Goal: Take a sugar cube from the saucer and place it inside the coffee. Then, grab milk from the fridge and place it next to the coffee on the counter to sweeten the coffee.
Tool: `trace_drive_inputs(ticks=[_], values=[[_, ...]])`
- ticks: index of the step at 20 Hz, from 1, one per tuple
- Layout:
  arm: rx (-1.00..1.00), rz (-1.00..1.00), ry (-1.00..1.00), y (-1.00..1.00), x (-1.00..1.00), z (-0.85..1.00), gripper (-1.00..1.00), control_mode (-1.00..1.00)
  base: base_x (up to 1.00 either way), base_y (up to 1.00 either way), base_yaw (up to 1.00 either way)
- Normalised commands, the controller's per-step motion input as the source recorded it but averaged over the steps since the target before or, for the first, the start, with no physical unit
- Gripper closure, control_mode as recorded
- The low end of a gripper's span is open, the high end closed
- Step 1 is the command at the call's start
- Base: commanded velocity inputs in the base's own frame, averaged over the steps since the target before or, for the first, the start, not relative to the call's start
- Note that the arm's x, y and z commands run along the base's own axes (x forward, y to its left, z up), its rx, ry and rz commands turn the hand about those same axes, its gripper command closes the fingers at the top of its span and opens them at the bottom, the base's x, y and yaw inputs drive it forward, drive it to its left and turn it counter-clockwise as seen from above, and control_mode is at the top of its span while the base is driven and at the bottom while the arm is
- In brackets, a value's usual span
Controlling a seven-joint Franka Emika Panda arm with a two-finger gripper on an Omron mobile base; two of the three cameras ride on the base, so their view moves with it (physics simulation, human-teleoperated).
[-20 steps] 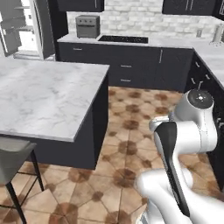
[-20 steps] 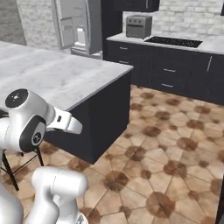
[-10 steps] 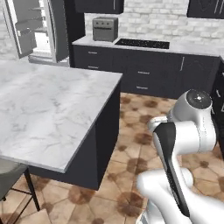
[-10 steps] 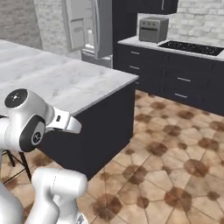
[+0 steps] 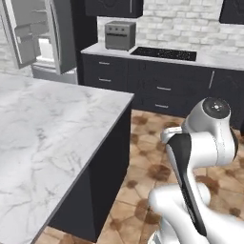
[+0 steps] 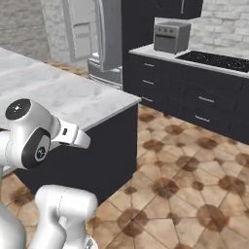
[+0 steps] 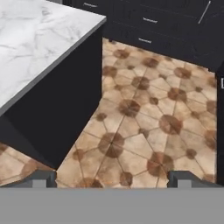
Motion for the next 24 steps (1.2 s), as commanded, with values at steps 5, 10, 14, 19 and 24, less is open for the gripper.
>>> trace_drive_inputs(ticks=[5, 10, 14, 19, 24], values=[[0.0, 0.0, 0.0, 0.0, 0.0, 0.0, -1.0, 1.0, 1.0, -1.0, 0.14], [0.0, 0.0, 0.0, 0.0, 0.0, 0.0, -1.0, 1.0, 1.0, -1.0, 0.13], [0.0, 0.0, 0.0, 0.0, 0.0, 0.0, -1.0, 1.0, 1.0, -1.0, 0.13], [0.0, 0.0, 0.0, 0.0, 0.0, 0.0, -1.0, 1.0, 1.0, -1.0, 0.15], [0.0, 0.0, 0.0, 0.0, 0.0, 0.0, -1.0, 1.0, 1.0, -1.0, 0.2]])
